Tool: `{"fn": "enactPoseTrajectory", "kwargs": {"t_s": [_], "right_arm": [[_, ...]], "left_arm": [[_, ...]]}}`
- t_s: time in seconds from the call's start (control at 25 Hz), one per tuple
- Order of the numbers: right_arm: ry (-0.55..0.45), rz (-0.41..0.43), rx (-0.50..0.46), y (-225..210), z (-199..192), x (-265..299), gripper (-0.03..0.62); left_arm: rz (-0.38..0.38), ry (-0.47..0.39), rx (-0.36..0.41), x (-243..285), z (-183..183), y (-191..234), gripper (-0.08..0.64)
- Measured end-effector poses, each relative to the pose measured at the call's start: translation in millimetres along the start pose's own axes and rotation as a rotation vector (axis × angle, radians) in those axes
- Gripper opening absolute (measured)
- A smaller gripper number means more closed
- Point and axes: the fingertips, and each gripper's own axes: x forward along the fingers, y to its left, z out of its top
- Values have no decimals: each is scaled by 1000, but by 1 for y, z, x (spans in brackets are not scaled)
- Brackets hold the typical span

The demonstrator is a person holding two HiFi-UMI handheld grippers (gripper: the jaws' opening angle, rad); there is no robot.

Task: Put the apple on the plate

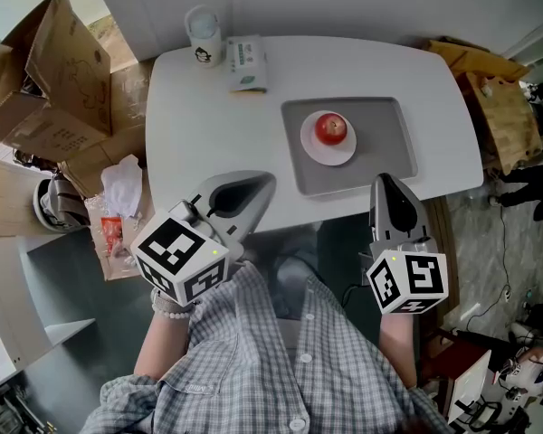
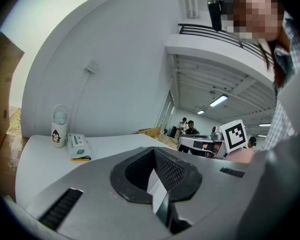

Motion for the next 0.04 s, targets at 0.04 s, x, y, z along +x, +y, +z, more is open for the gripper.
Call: {"fn": "enactPoseTrajectory", "kwargs": {"t_s": [0.04], "right_arm": [[1,1,0,1,0,1,29]], "left_arm": [[-2,3,-1,0,-1,0,8]]}}
